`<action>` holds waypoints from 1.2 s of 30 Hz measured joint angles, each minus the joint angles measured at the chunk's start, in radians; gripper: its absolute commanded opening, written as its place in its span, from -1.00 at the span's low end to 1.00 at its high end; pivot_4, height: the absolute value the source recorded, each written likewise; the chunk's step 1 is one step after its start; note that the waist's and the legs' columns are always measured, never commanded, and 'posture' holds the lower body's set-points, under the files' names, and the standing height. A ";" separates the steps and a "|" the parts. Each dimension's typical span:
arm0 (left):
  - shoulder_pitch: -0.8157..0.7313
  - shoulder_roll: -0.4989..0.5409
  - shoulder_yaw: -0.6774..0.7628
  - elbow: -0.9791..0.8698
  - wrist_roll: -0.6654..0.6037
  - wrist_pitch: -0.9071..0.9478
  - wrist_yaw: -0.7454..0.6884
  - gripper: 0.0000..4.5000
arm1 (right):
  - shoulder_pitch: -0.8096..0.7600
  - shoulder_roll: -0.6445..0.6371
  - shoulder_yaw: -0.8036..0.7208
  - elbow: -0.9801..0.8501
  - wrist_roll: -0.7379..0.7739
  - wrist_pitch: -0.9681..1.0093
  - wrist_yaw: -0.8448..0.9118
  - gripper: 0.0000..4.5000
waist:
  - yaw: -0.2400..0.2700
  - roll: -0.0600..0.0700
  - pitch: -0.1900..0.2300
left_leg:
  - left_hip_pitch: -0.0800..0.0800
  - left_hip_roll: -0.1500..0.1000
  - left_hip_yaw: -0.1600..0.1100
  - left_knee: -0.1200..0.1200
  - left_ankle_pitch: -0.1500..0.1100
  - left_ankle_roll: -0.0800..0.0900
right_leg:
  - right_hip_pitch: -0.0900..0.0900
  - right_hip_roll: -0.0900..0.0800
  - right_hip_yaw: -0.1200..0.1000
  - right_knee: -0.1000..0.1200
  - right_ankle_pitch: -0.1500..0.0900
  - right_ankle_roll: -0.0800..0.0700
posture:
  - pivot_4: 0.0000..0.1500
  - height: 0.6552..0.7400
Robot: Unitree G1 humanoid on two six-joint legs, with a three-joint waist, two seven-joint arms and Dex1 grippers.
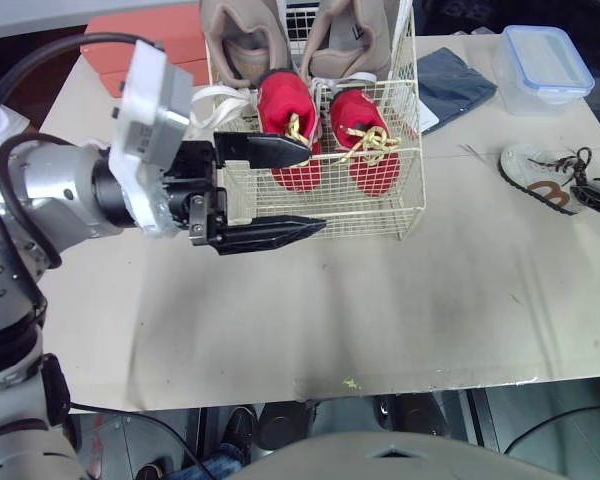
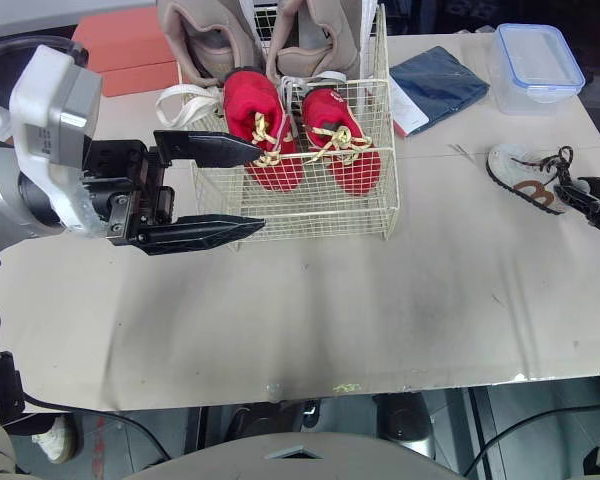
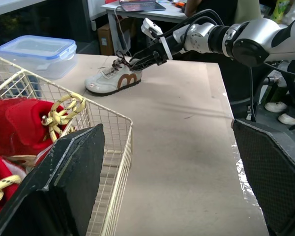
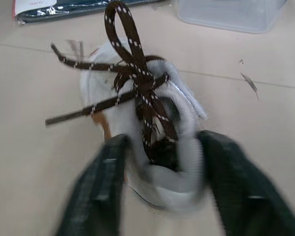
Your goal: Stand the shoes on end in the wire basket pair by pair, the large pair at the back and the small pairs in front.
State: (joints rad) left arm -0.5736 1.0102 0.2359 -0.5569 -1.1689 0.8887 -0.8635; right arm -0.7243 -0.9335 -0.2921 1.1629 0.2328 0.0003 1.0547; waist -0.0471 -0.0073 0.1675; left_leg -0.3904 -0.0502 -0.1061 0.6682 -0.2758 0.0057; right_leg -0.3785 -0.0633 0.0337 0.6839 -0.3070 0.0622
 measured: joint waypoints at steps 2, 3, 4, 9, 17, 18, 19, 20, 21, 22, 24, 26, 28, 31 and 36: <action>0.000 0.000 0.000 -0.001 0.001 0.000 0.000 1.00 | 0.003 0.000 0.000 -0.001 -0.002 -0.001 0.011 -0.97 | 0.001 0.000 0.000 | 0.000 0.000 0.000 0.000 0.000 0.000 | 0.000 0.000 0.000 0.000 0.000 0.000 | 1.00 1.00; 0.000 0.000 0.000 -0.001 0.001 0.000 0.000 1.00 | 0.003 0.000 0.000 -0.001 -0.003 -0.001 0.011 -0.97 | 0.002 0.000 0.000 | 0.000 0.000 0.000 0.000 0.000 0.000 | 0.000 0.000 0.000 0.000 0.000 0.000 | 1.00 1.00; 0.000 0.000 -0.001 -0.001 0.007 -0.002 -0.002 1.00 | 0.010 -0.002 0.000 -0.008 -0.003 -0.006 0.009 -0.97 | 0.003 0.000 0.000 | 0.000 0.000 0.000 0.000 0.000 0.000 | 0.000 0.000 0.000 0.000 0.000 0.000 | 1.00 1.00; 0.000 -0.007 -0.009 0.000 0.029 -0.013 -0.006 1.00 | 0.049 -0.002 -0.005 -0.059 -0.001 -0.031 -0.009 -0.97 | 0.005 0.000 0.000 | 0.000 0.000 0.000 0.000 0.000 0.000 | 0.000 0.000 0.000 0.000 0.000 0.000 | 1.00 1.00; -0.002 -0.034 -0.026 0.022 0.073 -0.040 -0.035 1.00 | 0.186 -0.002 -0.036 -0.382 0.055 0.047 -0.022 -0.97 | 0.006 0.000 0.000 | -0.001 0.000 0.000 0.000 0.000 0.000 | -0.001 0.000 0.000 0.001 0.000 0.000 | 1.00 1.00; -0.003 -0.036 -0.034 0.026 0.080 -0.045 -0.040 1.00 | 0.200 -0.002 -0.046 -0.418 0.071 0.070 -0.026 -0.97 | 0.007 0.000 0.000 | -0.001 0.000 0.000 0.000 0.000 0.000 | -0.001 0.000 0.000 0.001 0.000 0.000 | 1.00 1.00; -0.005 -0.037 -0.044 0.032 0.089 -0.049 -0.050 1.00 | 0.225 -0.002 -0.064 -0.482 0.097 0.118 -0.029 -0.97 | 0.007 0.000 0.000 | -0.001 0.000 0.000 0.000 0.000 0.000 | -0.001 0.000 0.000 0.001 0.000 0.000 | 1.00 1.00; -0.006 -0.039 -0.048 0.034 0.092 -0.051 -0.054 1.00 | 0.236 -0.002 -0.072 -0.513 0.112 0.141 -0.029 -0.97 | 0.007 0.000 0.000 | -0.001 0.000 0.000 0.000 0.000 0.000 | -0.001 0.000 0.000 0.001 0.000 0.000 | 1.00 1.00; -0.008 -0.042 -0.050 0.037 0.098 -0.053 -0.059 1.00 | 0.251 -0.002 -0.079 -0.552 0.124 0.163 -0.032 -0.97 | 0.007 0.001 0.000 | -0.001 0.000 0.000 0.000 0.000 0.000 | -0.001 0.000 0.000 0.001 0.000 0.000 | 1.00 1.00; -0.009 -0.043 -0.050 0.038 0.104 -0.056 -0.062 1.00 | 0.263 -0.002 -0.080 -0.580 0.131 0.177 -0.034 -0.97 | 0.007 0.000 0.000 | -0.001 0.000 0.000 0.000 0.000 0.000 | -0.001 0.000 0.000 0.001 0.000 0.000 | 1.00 1.00; -0.013 -0.047 -0.052 0.040 0.112 -0.062 -0.072 1.00 | 0.312 -0.003 -0.089 -0.657 0.149 0.221 -0.035 -0.97 | 0.008 0.001 0.000 | -0.001 0.000 0.000 0.000 0.000 0.000 | -0.001 0.000 0.000 0.001 0.000 0.000 | 1.00 1.00; -0.013 -0.053 -0.053 0.042 0.118 -0.064 -0.076 1.00 | 0.347 -0.002 -0.093 -0.717 0.168 0.262 -0.035 -0.97 | 0.009 0.001 0.000 | -0.001 0.000 0.000 0.000 0.000 0.001 | -0.001 0.000 0.000 0.001 0.000 0.000 | 1.00 1.00; -0.014 -0.059 -0.055 0.045 0.126 -0.065 -0.080 1.00 | 0.369 -0.002 -0.096 -0.796 0.173 0.274 -0.039 -0.97 | 0.007 0.001 0.000 | -0.001 0.000 0.000 0.000 0.000 0.001 | -0.001 0.000 0.000 0.001 0.000 0.000 | 1.00 1.00; -0.026 -0.073 -0.071 0.052 0.128 -0.065 -0.085 1.00 | 0.346 -0.003 -0.098 -0.928 0.203 0.292 -0.046 -0.97 | 0.003 0.002 0.001 | 0.000 0.000 0.001 0.000 0.000 0.001 | -0.002 0.000 0.001 0.004 0.000 0.000 | 1.00 1.00; -0.039 -0.085 -0.091 0.080 0.154 -0.070 -0.113 1.00 | 0.225 -0.071 -0.098 -1.159 0.270 0.317 -0.015 -0.97 | 0.008 0.003 0.002 | -0.001 0.000 0.000 0.000 0.000 0.001 | -0.003 0.001 0.000 0.003 0.000 0.000 | 1.00 1.00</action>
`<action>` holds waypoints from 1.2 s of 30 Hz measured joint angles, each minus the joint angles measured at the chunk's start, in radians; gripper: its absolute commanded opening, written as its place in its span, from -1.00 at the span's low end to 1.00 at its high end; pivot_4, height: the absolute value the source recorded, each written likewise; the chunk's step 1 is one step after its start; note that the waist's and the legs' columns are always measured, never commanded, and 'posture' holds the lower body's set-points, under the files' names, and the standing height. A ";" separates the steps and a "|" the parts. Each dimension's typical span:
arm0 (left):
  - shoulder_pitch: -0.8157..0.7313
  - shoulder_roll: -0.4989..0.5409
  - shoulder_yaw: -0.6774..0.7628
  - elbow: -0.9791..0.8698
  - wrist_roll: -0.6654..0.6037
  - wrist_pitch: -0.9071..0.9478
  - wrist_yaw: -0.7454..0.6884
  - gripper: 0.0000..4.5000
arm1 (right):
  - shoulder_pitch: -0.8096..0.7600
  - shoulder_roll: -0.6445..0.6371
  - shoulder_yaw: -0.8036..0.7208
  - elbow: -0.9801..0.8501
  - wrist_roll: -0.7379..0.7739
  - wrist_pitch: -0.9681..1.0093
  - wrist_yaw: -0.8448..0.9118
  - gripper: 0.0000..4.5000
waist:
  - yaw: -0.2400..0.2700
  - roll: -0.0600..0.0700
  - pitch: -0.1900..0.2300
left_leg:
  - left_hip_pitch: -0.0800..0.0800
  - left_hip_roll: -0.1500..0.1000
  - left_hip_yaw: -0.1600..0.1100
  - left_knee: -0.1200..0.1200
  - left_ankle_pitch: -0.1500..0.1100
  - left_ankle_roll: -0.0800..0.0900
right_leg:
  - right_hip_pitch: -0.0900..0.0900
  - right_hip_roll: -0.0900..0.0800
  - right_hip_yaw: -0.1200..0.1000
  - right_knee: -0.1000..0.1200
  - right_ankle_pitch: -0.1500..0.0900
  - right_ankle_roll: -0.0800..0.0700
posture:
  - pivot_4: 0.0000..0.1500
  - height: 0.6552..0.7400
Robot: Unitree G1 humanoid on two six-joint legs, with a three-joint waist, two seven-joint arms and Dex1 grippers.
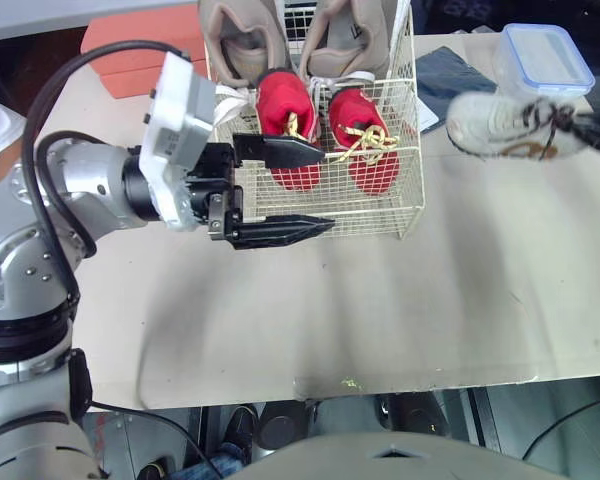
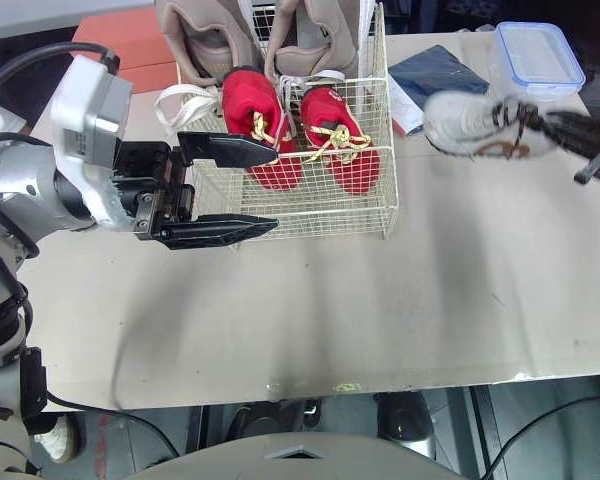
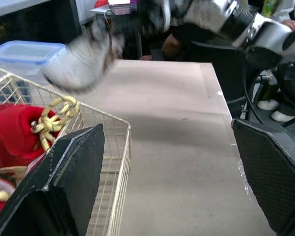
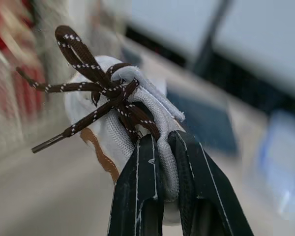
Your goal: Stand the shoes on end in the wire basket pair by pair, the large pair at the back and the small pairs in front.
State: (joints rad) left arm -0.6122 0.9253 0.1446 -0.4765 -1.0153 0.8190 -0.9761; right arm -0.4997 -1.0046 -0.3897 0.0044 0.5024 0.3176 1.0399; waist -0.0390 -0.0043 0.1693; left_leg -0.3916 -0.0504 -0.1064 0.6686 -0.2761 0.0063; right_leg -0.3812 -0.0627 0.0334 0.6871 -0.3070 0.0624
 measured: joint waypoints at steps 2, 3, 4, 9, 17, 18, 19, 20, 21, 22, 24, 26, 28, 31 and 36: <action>-0.015 -0.003 0.000 0.025 0.006 -0.004 -0.014 1.00 | -0.036 -0.030 0.000 -0.067 0.023 0.014 0.015 -0.97 | 0.005 0.000 0.000 | -0.002 0.000 -0.002 0.001 0.000 0.000 | 0.000 0.000 -0.003 -0.002 0.000 0.000 | 1.00 1.00; -0.021 -0.005 0.001 0.037 0.010 -0.007 -0.022 1.00 | -0.050 -0.043 0.000 -0.094 0.041 0.027 0.025 -0.97 | 0.007 0.000 0.000 | -0.003 0.000 -0.003 0.001 0.000 0.000 | 0.000 -0.001 -0.003 -0.003 0.000 0.000 | 1.00 1.00; -0.025 -0.005 0.002 0.045 0.011 -0.010 -0.029 1.00 | -0.059 -0.052 0.000 -0.111 0.053 0.032 0.033 -0.97 | 0.008 0.000 0.000 | -0.003 0.000 -0.003 0.001 0.000 0.000 | 0.000 -0.001 -0.004 -0.003 0.000 0.000 | 1.00 1.00; -0.057 -0.004 0.007 0.101 0.013 -0.020 -0.072 1.00 | -0.093 -0.089 0.023 -0.191 0.094 0.052 0.081 -0.97 | 0.008 0.000 0.000 | -0.005 0.000 -0.005 0.000 0.000 0.000 | 0.000 -0.005 -0.006 -0.006 0.000 0.000 | 1.00 1.00; -0.120 -0.025 0.006 0.170 0.016 -0.022 -0.111 1.00 | -0.203 -0.066 0.246 -0.363 0.072 -0.020 0.175 -0.97 | -0.001 0.000 0.000 | -0.005 -0.001 -0.007 0.001 0.000 0.000 | 0.000 -0.004 -0.008 -0.006 0.000 0.000 | 1.00 1.00; -0.123 -0.036 -0.002 0.176 0.021 -0.022 -0.116 1.00 | -0.239 -0.050 0.276 -0.358 0.045 -0.062 0.189 -0.97 | -0.001 0.000 0.000 | -0.005 -0.001 -0.007 0.001 0.000 0.000 | 0.000 -0.004 -0.008 -0.006 0.000 0.000 | 1.00 1.00; -0.128 -0.048 -0.013 0.180 0.025 -0.022 -0.121 1.00 | -0.273 -0.037 0.302 -0.351 0.014 -0.113 0.205 -0.97 | -0.001 0.000 0.000 | -0.006 -0.001 -0.007 0.001 0.000 0.000 | 0.000 -0.004 -0.008 -0.006 0.000 0.000 | 1.00 1.00; -0.131 -0.052 -0.022 0.180 0.031 -0.022 -0.125 1.00 | -0.290 -0.028 0.316 -0.343 -0.008 -0.149 0.215 -0.97 | 0.000 -0.001 0.000 | -0.006 -0.001 -0.008 0.001 0.000 0.000 | 0.000 -0.004 -0.008 -0.006 0.000 0.000 | 1.00 1.00; -0.132 -0.054 -0.032 0.181 0.034 -0.020 -0.131 1.00 | -0.309 -0.017 0.331 -0.331 -0.033 -0.191 0.225 -0.97 | 0.000 -0.001 0.000 | -0.006 -0.001 -0.008 0.001 0.000 0.000 | 0.000 -0.004 -0.009 -0.006 0.000 0.000 | 1.00 1.00; -0.132 -0.060 -0.041 0.181 0.037 -0.018 -0.133 1.00 | -0.331 0.010 0.352 -0.306 -0.074 -0.257 0.235 -0.97 | 0.000 -0.001 0.000 | -0.006 -0.001 -0.008 0.001 0.000 0.000 | 0.000 -0.003 -0.009 -0.006 0.000 0.000 | 1.00 1.00; -0.137 -0.069 -0.066 0.180 0.048 -0.012 -0.132 1.00 | -0.360 0.054 0.393 -0.269 -0.144 -0.369 0.240 -0.97 | -0.001 -0.002 0.001 | -0.006 -0.001 -0.008 0.001 0.000 0.000 | 0.000 -0.003 -0.009 -0.006 0.000 0.000 | 1.00 1.00; -0.138 -0.078 -0.090 0.180 0.072 -0.009 -0.129 1.00 | -0.406 0.113 0.431 -0.220 -0.215 -0.502 0.240 -0.97 | -0.003 -0.002 0.001 | -0.006 -0.001 -0.008 0.001 0.000 0.000 | -0.001 -0.003 -0.008 -0.006 0.000 0.000 | 1.00 1.00; -0.140 -0.091 -0.115 0.182 0.095 -0.009 -0.119 1.00 | -0.437 0.141 0.455 -0.198 -0.264 -0.595 0.239 -0.97 | -0.003 -0.002 0.001 | -0.006 -0.001 -0.008 0.001 0.000 -0.001 | -0.001 -0.003 -0.009 -0.006 0.000 0.000 | 1.00 1.00; -0.143 -0.098 -0.125 0.192 0.136 -0.009 -0.098 1.00 | -0.463 0.179 0.472 -0.161 -0.321 -0.718 0.236 -0.97 | -0.002 -0.002 0.001 | -0.006 -0.001 -0.009 0.001 0.000 -0.001 | -0.001 -0.002 -0.009 -0.006 0.000 0.000 | 1.00 1.00; -0.144 -0.130 -0.122 0.217 0.188 -0.025 -0.069 1.00 | -0.469 0.202 0.480 -0.136 -0.342 -0.840 0.223 -0.97 | -0.001 -0.002 0.001 | -0.006 -0.002 -0.009 0.001 0.000 -0.001 | -0.001 -0.002 -0.009 -0.006 0.000 0.000 | 1.00 1.00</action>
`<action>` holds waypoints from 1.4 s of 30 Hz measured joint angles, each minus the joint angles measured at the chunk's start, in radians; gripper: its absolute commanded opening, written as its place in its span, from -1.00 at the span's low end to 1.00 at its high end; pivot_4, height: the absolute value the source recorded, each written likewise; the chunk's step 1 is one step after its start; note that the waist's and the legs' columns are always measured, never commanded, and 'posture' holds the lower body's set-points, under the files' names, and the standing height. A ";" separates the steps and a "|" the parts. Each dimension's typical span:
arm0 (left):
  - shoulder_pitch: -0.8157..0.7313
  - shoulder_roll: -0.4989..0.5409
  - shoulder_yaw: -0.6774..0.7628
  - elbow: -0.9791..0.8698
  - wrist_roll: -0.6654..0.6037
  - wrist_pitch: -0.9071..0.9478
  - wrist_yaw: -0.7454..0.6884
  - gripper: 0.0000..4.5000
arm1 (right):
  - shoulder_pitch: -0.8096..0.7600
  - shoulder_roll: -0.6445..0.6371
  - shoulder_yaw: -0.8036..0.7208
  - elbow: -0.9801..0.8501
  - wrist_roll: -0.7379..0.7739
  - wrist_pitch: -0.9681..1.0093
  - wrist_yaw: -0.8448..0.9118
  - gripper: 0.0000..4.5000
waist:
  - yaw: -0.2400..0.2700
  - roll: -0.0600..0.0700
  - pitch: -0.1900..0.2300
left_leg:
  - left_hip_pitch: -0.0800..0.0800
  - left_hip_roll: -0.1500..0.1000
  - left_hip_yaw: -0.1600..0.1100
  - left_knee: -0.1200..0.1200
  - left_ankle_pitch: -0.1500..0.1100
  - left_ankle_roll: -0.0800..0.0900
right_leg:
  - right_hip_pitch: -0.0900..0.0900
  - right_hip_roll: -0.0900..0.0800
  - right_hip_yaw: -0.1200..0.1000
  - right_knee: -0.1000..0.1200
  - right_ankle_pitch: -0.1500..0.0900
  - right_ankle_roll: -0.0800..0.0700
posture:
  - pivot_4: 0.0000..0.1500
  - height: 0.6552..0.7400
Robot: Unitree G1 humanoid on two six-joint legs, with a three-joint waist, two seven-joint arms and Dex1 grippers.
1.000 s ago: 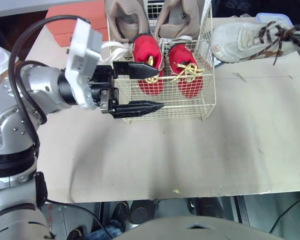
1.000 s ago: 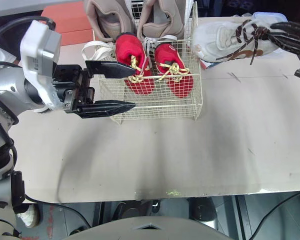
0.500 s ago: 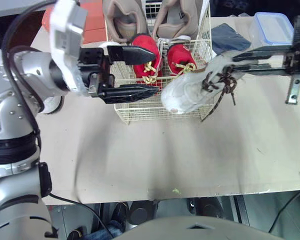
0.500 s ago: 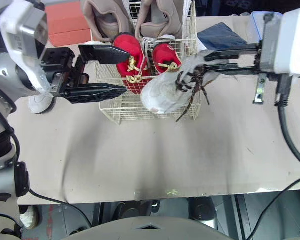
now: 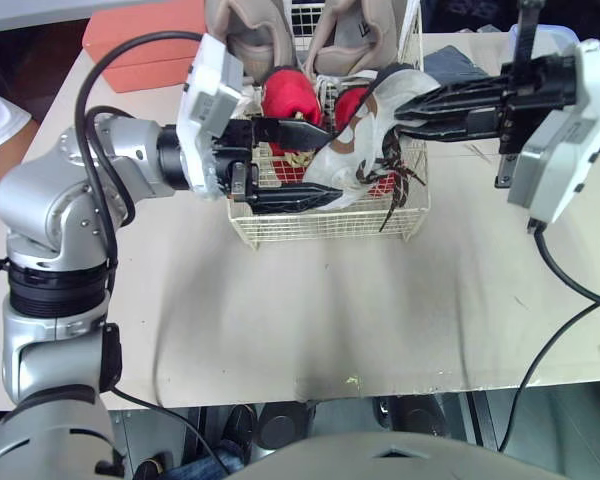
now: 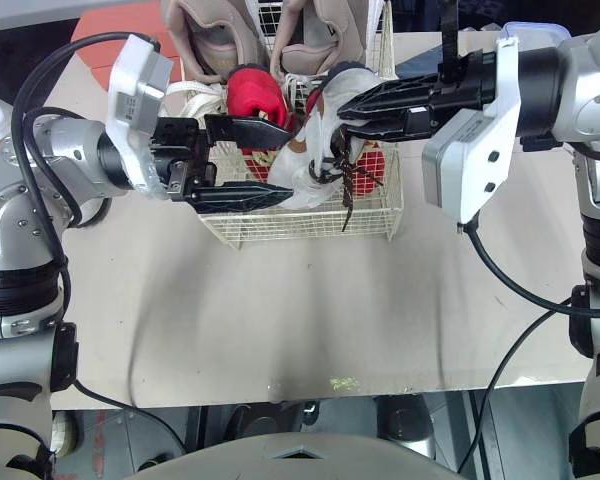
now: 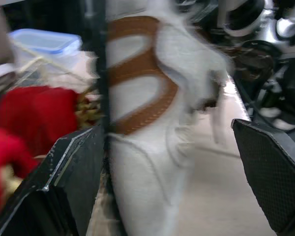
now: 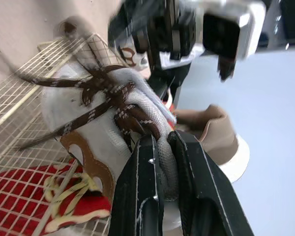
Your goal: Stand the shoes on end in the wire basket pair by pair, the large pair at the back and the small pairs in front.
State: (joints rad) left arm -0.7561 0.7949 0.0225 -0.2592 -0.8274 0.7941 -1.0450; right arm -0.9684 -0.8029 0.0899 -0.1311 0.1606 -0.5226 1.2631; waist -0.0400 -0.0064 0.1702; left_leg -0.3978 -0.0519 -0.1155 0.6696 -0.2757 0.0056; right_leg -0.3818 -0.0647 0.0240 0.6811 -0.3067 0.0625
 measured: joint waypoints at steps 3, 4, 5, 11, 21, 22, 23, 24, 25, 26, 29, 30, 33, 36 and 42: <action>-0.015 -0.029 0.029 0.003 -0.026 -0.004 0.003 1.00 | 0.003 -0.010 0.000 0.014 -0.002 -0.027 -0.005 -0.97 | 0.001 -0.001 0.000 | 0.000 0.000 0.000 0.000 0.000 0.000 | 0.000 -0.001 0.000 0.000 0.000 0.000 | 1.00 1.00; -0.026 -0.029 0.044 0.003 -0.032 -0.003 0.008 1.00 | 0.005 -0.013 0.000 0.020 -0.003 -0.032 -0.007 -0.97 | 0.000 -0.001 0.000 | 0.000 0.000 0.000 0.000 0.000 0.000 | 0.000 -0.001 0.000 0.000 0.000 0.000 | 1.00 1.00; -0.030 -0.023 0.055 0.003 -0.032 -0.003 0.013 1.00 | 0.005 -0.013 0.000 0.023 -0.003 -0.036 -0.013 -0.97 | 0.000 -0.001 0.000 | 0.000 0.000 0.000 0.000 0.000 0.000 | 0.000 -0.002 0.000 0.000 0.000 0.000 | 1.00 1.00; -0.003 -0.007 0.016 0.002 -0.005 0.007 -0.001 1.00 | -0.014 0.008 -0.001 0.020 -0.004 -0.077 -0.071 -0.97 | -0.002 -0.001 0.000 | 0.000 0.000 -0.001 0.000 0.000 0.000 | 0.000 -0.002 0.000 0.001 0.000 0.000 | 1.00 1.00; -0.006 -0.039 0.006 0.038 0.026 0.002 -0.010 -0.01 | -0.038 0.019 -0.001 0.017 -0.018 -0.120 -0.119 -1.00 | -0.001 -0.001 0.000 | 0.000 0.000 -0.001 0.000 0.000 0.000 | 0.000 0.000 0.000 0.001 0.000 0.000 | 1.00 1.00; -0.006 -0.044 0.006 0.041 0.027 0.002 -0.009 -0.23 | -0.034 0.015 -0.001 0.013 -0.018 -0.120 -0.122 -1.00 | -0.001 -0.001 0.000 | 0.000 0.000 -0.001 0.000 0.000 0.000 | 0.000 0.000 0.000 0.001 0.000 0.000 | 1.00 1.00; -0.006 -0.049 0.008 0.047 0.027 0.003 -0.007 -0.42 | -0.029 0.012 -0.001 0.009 -0.018 -0.120 -0.126 -1.00 | -0.001 -0.001 0.000 | 0.000 0.000 -0.001 0.000 0.000 0.000 | 0.000 0.000 0.000 0.001 0.000 0.000 | 1.00 1.00; -0.006 -0.054 0.009 0.050 0.027 0.003 -0.006 -0.59 | -0.028 0.011 -0.001 0.006 -0.018 -0.118 -0.130 -1.00 | -0.001 -0.001 0.000 | 0.000 0.000 -0.001 0.000 0.000 0.000 | 0.000 0.000 0.000 0.001 0.000 0.000 | 1.00 1.00; -0.006 -0.058 0.009 0.050 0.025 0.004 -0.006 -0.73 | -0.028 0.009 -0.001 0.002 -0.018 -0.114 -0.135 -1.00 | -0.001 -0.001 0.000 | 0.000 0.000 -0.001 0.000 0.000 0.000 | 0.000 0.000 0.000 0.001 0.000 0.000 | 1.00 1.00; -0.006 -0.060 0.009 0.050 0.021 0.004 -0.007 -0.76 | -0.028 0.004 -0.001 -0.002 -0.018 -0.113 -0.138 -0.84 | -0.002 -0.001 0.000 | 0.000 0.000 -0.001 0.000 0.000 0.000 | 0.000 -0.001 0.000 0.001 0.000 0.000 | 1.00 1.00; -0.006 -0.067 0.012 0.050 0.017 0.004 -0.007 -0.76 | -0.015 -0.004 -0.001 -0.024 -0.008 -0.068 -0.148 -0.30 | -0.001 -0.001 0.000 | 0.000 0.000 -0.001 0.000 0.000 0.000 | 0.000 -0.001 0.000 0.001 0.000 0.000 | 1.00 1.00; -0.006 -0.071 0.013 0.050 0.017 0.004 -0.004 -0.76 | -0.001 -0.010 -0.001 -0.035 0.012 -0.021 -0.152 -0.08 | -0.001 -0.001 0.000 | 0.000 0.000 -0.001 0.000 0.000 0.000 | 0.000 -0.001 0.000 0.001 0.000 0.000 | 1.00 1.00; -0.004 -0.096 0.030 0.050 0.004 0.009 0.019 -0.76 | 0.106 -0.044 -0.044 -0.110 0.225 0.323 -0.203 0.47 | 0.005 -0.001 0.000 | -0.001 0.000 -0.003 0.001 0.000 0.000 | 0.001 -0.004 -0.001 0.000 0.000 0.000 | 1.00 1.00; -0.002 -0.133 0.082 0.035 -0.047 0.007 0.040 -0.76 | 0.210 -0.065 -0.157 -0.102 0.455 0.658 -0.292 0.98 | 0.009 -0.002 0.000 | -0.001 -0.001 -0.003 0.002 0.000 0.000 | 0.002 -0.005 -0.002 0.000 0.000 0.000 | 1.00 1.00; 0.027 -0.196 0.117 0.026 -0.068 -0.005 0.107 -0.76 | 0.344 -0.028 -0.292 -0.116 0.797 1.082 -0.481 1.00 | 0.000 -0.001 0.000 | 0.000 -0.001 -0.002 0.000 0.000 0.000 | 0.001 -0.005 -0.001 0.001 0.000 0.000 | 1.00 1.00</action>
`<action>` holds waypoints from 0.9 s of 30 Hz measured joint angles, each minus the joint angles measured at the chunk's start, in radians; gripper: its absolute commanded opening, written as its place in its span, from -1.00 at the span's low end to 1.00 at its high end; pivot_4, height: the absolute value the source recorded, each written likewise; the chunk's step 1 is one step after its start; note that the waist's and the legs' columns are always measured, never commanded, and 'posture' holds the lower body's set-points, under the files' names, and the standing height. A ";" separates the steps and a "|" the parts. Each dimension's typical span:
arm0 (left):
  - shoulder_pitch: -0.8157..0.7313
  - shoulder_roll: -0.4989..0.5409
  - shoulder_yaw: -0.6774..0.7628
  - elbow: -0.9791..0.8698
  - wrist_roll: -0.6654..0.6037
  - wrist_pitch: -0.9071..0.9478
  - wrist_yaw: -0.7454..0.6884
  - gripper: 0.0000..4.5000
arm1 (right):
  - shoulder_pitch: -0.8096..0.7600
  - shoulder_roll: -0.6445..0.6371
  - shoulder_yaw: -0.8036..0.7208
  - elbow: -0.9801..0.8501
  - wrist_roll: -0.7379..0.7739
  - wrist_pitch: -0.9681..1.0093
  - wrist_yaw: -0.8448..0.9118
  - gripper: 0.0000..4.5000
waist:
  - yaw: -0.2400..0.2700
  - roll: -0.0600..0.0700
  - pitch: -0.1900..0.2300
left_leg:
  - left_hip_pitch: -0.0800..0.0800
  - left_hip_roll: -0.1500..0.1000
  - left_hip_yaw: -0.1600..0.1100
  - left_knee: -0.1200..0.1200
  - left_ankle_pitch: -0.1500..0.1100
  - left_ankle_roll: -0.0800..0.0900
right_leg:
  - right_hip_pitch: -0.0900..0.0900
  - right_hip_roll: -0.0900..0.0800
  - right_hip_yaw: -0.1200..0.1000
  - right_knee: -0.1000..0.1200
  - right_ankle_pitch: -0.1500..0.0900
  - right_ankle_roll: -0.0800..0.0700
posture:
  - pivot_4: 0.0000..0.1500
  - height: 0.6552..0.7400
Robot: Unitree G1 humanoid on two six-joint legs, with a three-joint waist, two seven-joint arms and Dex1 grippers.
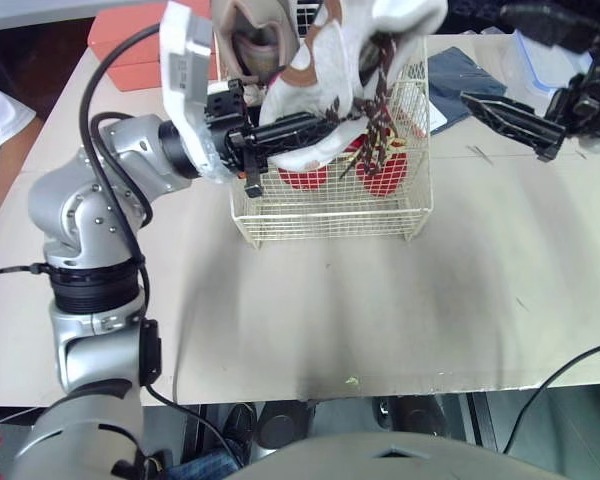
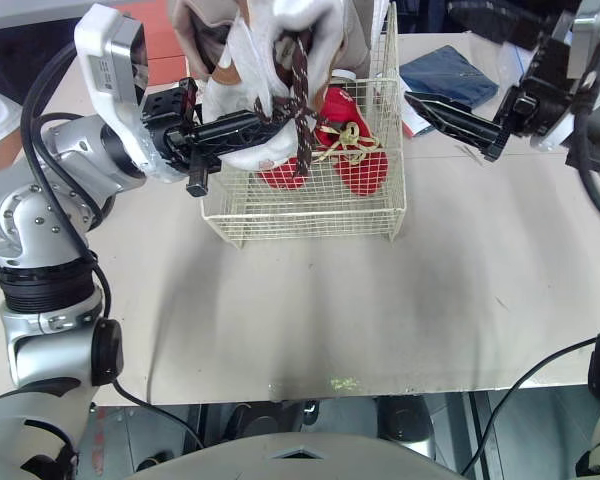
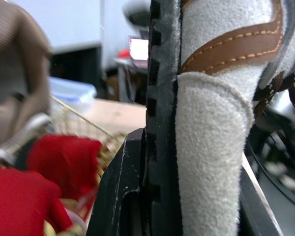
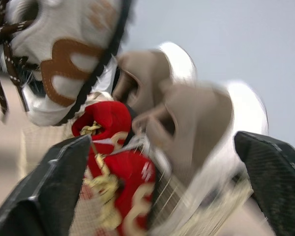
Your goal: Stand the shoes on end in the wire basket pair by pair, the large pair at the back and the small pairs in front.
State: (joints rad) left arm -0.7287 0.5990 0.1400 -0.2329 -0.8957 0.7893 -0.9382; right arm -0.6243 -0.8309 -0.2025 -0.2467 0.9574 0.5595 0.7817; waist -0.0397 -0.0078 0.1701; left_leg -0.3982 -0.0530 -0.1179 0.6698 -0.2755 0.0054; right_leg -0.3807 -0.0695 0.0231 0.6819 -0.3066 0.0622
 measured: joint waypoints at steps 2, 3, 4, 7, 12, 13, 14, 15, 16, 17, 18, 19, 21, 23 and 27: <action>0.010 -0.031 -0.007 -0.002 0.008 -0.009 0.028 -0.76 | 0.007 0.066 -0.016 -0.038 0.156 0.105 -0.106 1.00 | -0.004 0.000 0.000 | 0.000 0.000 0.000 0.000 0.000 0.000 | 0.000 0.000 0.000 0.001 0.000 0.000 | 1.00 1.00; 0.012 -0.053 -0.016 -0.005 0.011 -0.015 0.046 -0.76 | 0.006 0.096 -0.010 -0.077 0.227 0.144 -0.148 1.00 | -0.002 0.000 0.000 | 0.000 0.000 0.000 0.000 0.000 0.000 | 0.000 0.000 0.000 0.001 0.000 0.000 | 1.00 1.00; 0.014 -0.060 -0.022 -0.008 0.011 -0.017 0.050 -0.76 | 0.005 0.102 -0.007 -0.094 0.247 0.156 -0.159 1.00 | -0.002 0.000 0.000 | 0.000 0.000 0.000 0.000 0.000 0.000 | 0.000 0.000 0.000 0.001 0.000 0.000 | 1.00 1.00; 0.037 -0.082 -0.034 -0.023 0.011 -0.021 0.063 -0.76 | -0.029 0.154 0.003 -0.147 0.297 0.186 -0.236 1.00 | -0.001 0.000 0.000 | 0.000 0.000 0.000 0.001 0.000 0.000 | 0.000 0.000 0.000 0.000 0.000 0.000 | 1.00 1.00; 0.048 -0.105 -0.056 -0.026 0.014 -0.034 0.077 -0.76 | -0.076 0.224 0.026 -0.168 0.361 0.214 -0.339 0.66 | 0.002 0.000 0.000 | 0.000 0.000 0.000 0.001 0.000 0.000 | 0.000 0.000 -0.001 0.000 0.000 0.000 | 1.00 1.00; 0.050 -0.107 -0.059 -0.026 0.016 -0.037 0.081 -0.76 | -0.076 0.226 0.031 -0.168 0.363 0.221 -0.347 0.53 | 0.002 0.000 0.000 | 0.000 -0.001 0.000 0.001 0.000 0.000 | 0.000 0.000 -0.001 0.000 0.000 0.000 | 1.00 1.00; 0.054 -0.107 -0.061 -0.026 0.018 -0.040 0.082 -0.76 | -0.076 0.227 0.032 -0.168 0.363 0.223 -0.353 0.30 | 0.002 0.000 0.000 | 0.000 -0.001 0.000 0.001 0.000 0.000 | 0.000 0.000 -0.001 0.000 0.000 0.000 | 1.00 1.00; 0.061 -0.107 -0.061 -0.029 0.019 -0.045 0.083 -0.76 | -0.076 0.227 0.032 -0.167 0.359 0.225 -0.358 0.01 | 0.001 0.000 0.000 | 0.000 -0.001 0.000 0.000 0.000 0.000 | 0.000 0.000 -0.001 0.000 0.000 0.000 | 1.00 1.00; 0.063 -0.107 -0.061 -0.029 0.019 -0.051 0.083 -0.76 | -0.076 0.227 0.031 -0.167 0.357 0.226 -0.363 -0.20 | 0.001 0.000 0.000 | 0.000 -0.001 0.000 0.000 0.000 0.000 | 0.000 0.000 -0.001 0.000 0.000 0.000 | 1.00 1.00; 0.063 -0.107 -0.061 -0.030 0.020 -0.054 0.083 -0.76 | -0.076 0.227 0.031 -0.166 0.356 0.226 -0.368 -0.30 | 0.001 0.000 0.000 | 0.000 -0.001 0.000 0.000 0.000 0.000 | 0.000 0.000 -0.001 0.000 0.000 0.000 | 1.00 1.00; 0.064 -0.106 -0.060 -0.030 0.026 -0.058 0.084 -0.76 | -0.076 0.227 0.030 -0.167 0.356 0.226 -0.373 -0.51 | 0.001 0.000 0.000 | 0.000 -0.001 0.000 0.000 0.000 0.000 | 0.000 0.000 -0.001 0.000 0.000 0.000 | 1.00 1.00; 0.064 -0.105 -0.060 -0.030 0.029 -0.061 0.083 -0.76 | -0.075 0.227 0.030 -0.166 0.355 0.227 -0.378 -0.64 | 0.000 0.000 0.000 | 0.000 -0.001 0.000 0.000 0.000 0.000 | 0.000 0.001 -0.001 0.000 0.000 0.000 | 1.00 1.00; 0.064 -0.102 -0.062 -0.030 0.031 -0.064 0.081 -0.76 | -0.075 0.228 0.030 -0.166 0.349 0.227 -0.389 -0.97 | 0.000 0.000 0.000 | 0.000 -0.001 0.000 0.000 0.000 0.000 | 0.000 0.001 -0.001 0.000 0.000 0.000 | 1.00 1.00; 0.064 -0.101 -0.063 -0.030 0.033 -0.064 0.081 -0.31 | -0.073 0.229 0.030 -0.167 0.346 0.227 -0.397 -1.00 | 0.000 0.000 0.000 | 0.000 -0.001 0.000 0.000 0.000 0.000 | 0.000 0.001 -0.001 0.000 0.000 0.000 | 1.00 1.00; 0.076 -0.063 -0.063 -0.044 0.028 -0.049 0.070 0.30 | -0.058 0.245 0.029 -0.175 0.347 0.226 -0.432 -1.00 | -0.003 0.000 0.000 | 0.000 -0.001 0.000 0.000 0.000 0.000 | -0.001 0.001 0.000 0.000 0.000 0.000 | 1.00 1.00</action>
State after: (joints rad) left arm -0.6523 0.5356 0.0767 -0.2771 -0.8680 0.7402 -0.8684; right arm -0.6819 -0.5855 -0.1732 -0.4220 1.3047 0.7857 0.3494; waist -0.0423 -0.0078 0.1701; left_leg -0.3984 -0.0536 -0.1180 0.6698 -0.2756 0.0055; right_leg -0.3812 -0.0685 0.0229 0.6818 -0.3066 0.0624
